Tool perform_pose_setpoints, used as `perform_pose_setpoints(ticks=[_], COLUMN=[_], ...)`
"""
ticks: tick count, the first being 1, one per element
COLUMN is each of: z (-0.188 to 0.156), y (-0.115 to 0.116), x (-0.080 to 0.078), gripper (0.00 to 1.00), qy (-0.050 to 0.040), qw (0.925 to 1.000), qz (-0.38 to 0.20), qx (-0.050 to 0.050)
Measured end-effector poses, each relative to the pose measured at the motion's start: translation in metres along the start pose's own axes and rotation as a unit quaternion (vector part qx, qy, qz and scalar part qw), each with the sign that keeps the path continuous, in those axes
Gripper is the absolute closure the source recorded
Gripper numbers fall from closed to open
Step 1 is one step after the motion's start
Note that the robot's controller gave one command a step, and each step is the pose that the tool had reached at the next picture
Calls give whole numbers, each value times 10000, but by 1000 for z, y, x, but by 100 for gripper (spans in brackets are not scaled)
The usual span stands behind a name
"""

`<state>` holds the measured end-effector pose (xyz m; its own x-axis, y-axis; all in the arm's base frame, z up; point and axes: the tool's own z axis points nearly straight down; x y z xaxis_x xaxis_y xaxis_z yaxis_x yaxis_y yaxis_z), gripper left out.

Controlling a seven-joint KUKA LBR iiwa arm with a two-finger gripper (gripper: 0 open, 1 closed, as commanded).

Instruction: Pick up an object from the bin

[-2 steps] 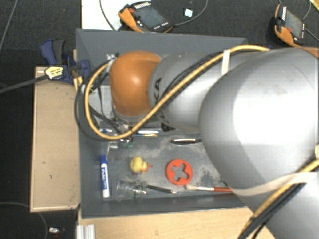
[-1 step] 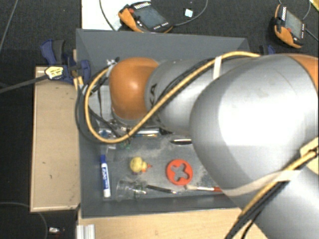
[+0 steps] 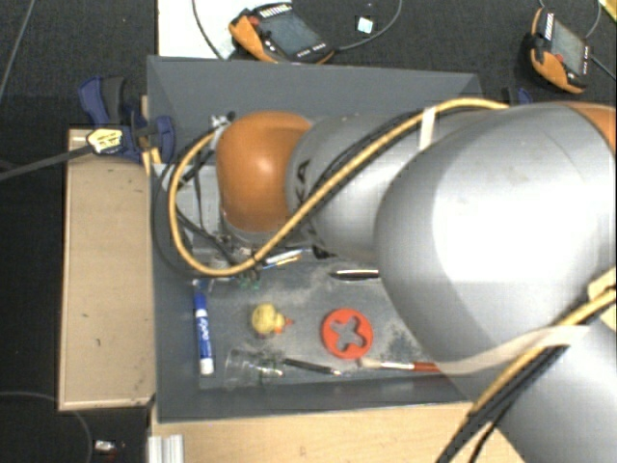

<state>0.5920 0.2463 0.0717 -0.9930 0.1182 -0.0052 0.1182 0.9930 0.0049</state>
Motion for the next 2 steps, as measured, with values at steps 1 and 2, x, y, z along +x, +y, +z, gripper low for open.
perform_pose_setpoints(ticks=[1, 2], z=[0, -6], y=[0, 0], x=[0, 0], gripper=[100, 100], qy=[1, -1], qw=[10000, 10000], qz=[5, 9], qx=[-1, -3])
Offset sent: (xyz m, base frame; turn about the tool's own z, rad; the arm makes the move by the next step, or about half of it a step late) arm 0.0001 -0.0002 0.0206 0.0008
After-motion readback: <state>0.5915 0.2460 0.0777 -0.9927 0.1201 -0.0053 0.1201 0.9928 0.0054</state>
